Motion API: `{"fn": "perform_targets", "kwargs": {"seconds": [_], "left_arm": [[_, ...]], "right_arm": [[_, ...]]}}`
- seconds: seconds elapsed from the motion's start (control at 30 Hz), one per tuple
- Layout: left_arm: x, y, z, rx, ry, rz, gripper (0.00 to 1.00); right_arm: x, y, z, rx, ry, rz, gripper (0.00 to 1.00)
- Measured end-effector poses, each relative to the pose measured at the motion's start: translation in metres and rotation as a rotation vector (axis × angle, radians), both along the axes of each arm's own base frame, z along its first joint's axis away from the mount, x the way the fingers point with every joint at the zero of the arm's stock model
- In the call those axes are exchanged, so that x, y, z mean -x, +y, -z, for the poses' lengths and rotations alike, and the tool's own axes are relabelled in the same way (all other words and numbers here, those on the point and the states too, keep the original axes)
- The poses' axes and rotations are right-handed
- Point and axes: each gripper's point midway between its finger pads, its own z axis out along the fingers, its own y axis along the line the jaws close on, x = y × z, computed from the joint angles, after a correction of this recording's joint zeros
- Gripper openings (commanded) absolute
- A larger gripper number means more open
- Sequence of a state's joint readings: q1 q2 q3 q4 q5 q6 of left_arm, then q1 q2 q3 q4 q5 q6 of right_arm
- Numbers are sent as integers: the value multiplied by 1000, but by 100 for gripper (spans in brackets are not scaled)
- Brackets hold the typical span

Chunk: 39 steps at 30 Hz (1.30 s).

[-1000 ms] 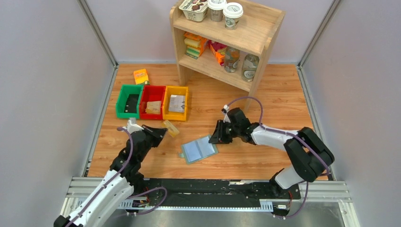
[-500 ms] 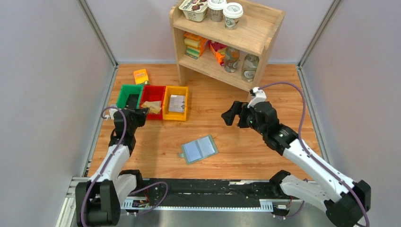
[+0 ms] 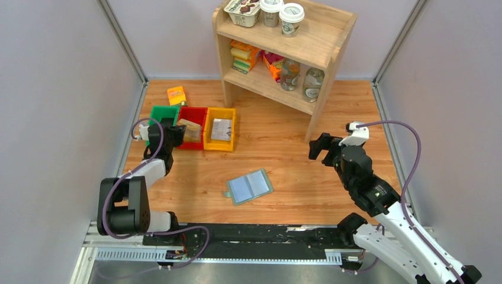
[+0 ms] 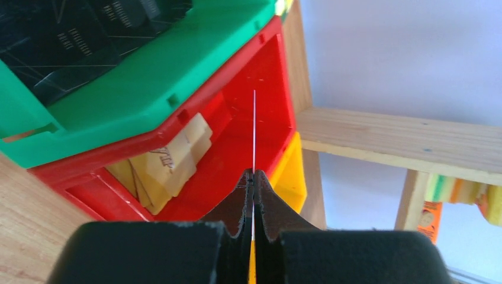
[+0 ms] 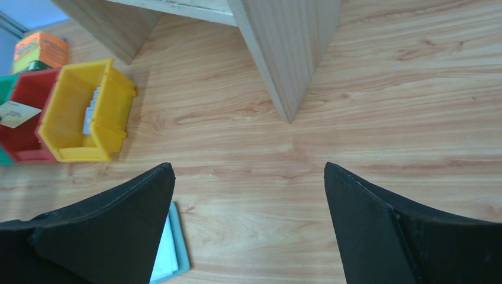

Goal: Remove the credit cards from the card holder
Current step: Place the credit card in the storage box, then reset both arms

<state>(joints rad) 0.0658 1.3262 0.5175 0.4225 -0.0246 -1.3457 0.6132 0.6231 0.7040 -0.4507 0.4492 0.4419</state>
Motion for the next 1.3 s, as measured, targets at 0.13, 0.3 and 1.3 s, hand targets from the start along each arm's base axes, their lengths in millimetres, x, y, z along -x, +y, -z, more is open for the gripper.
{"fn": "perform_targets", "kwargs": {"seconds": [0.13, 0.3, 1.3], "left_arm": [[-2, -2, 21, 9, 48, 2, 4], [-2, -5, 49, 15, 116, 10, 11], [153, -6, -159, -667, -107, 279, 67]], "right_arm": [[1, -7, 6, 30, 17, 27, 100], [2, -13, 10, 52, 27, 49, 100], [74, -120, -63, 71, -209, 309, 100]]}}
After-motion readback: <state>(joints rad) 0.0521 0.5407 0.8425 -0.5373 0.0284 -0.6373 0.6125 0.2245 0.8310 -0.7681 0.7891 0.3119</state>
